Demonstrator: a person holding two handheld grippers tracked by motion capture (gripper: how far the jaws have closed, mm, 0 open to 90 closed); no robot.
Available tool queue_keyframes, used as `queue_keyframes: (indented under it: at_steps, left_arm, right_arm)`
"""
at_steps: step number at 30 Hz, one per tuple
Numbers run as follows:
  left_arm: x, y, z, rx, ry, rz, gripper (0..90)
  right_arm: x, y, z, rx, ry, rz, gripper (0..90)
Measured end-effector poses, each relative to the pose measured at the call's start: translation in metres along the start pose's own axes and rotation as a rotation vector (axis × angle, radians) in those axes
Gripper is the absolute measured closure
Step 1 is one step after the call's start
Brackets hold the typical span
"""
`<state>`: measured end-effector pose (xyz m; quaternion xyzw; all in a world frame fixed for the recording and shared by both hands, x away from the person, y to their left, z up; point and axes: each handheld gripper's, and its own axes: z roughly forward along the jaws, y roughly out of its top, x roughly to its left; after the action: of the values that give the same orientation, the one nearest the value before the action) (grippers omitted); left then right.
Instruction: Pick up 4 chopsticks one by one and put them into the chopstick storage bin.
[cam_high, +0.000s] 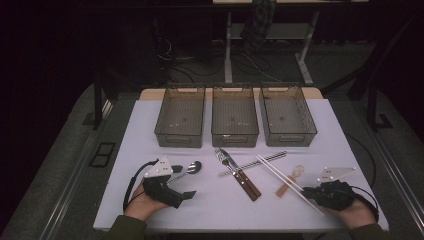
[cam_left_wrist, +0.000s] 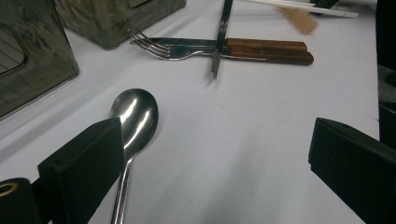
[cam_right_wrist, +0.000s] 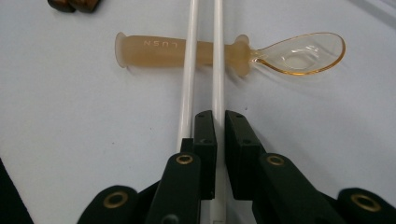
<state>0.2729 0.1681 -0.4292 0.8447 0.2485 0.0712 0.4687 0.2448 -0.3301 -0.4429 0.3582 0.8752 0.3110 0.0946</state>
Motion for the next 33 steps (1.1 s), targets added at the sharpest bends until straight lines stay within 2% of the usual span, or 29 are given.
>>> queue_keyframes:
  at_steps: [3, 7, 14, 23, 33]
  left_arm:
    - [0.000, 0.000, 0.000, -0.002, 0.000, -0.001, 1.9]
    - [0.000, 0.000, 0.000, -0.002, -0.001, 0.001, 2.0]
    - [0.000, 0.000, 0.000, -0.002, -0.002, 0.003, 2.0]
    - [-0.001, 0.000, 0.001, 0.001, -0.004, 0.005, 2.0]
    - [-0.002, 0.000, 0.002, -0.003, -0.014, 0.007, 2.0]
  right_arm:
    - [0.000, 0.000, 0.000, -0.002, 0.002, -0.012, 83.6]
    - [-0.002, -0.002, 0.000, -0.014, 0.016, 0.008, 83.8]
    - [-0.003, -0.001, -0.001, -0.026, 0.034, 0.012, 83.9]
    - [-0.004, 0.001, -0.006, -0.066, 0.026, 0.024, 84.0]
    - [-0.001, 0.013, -0.010, -0.112, 0.040, 0.047, 83.9]
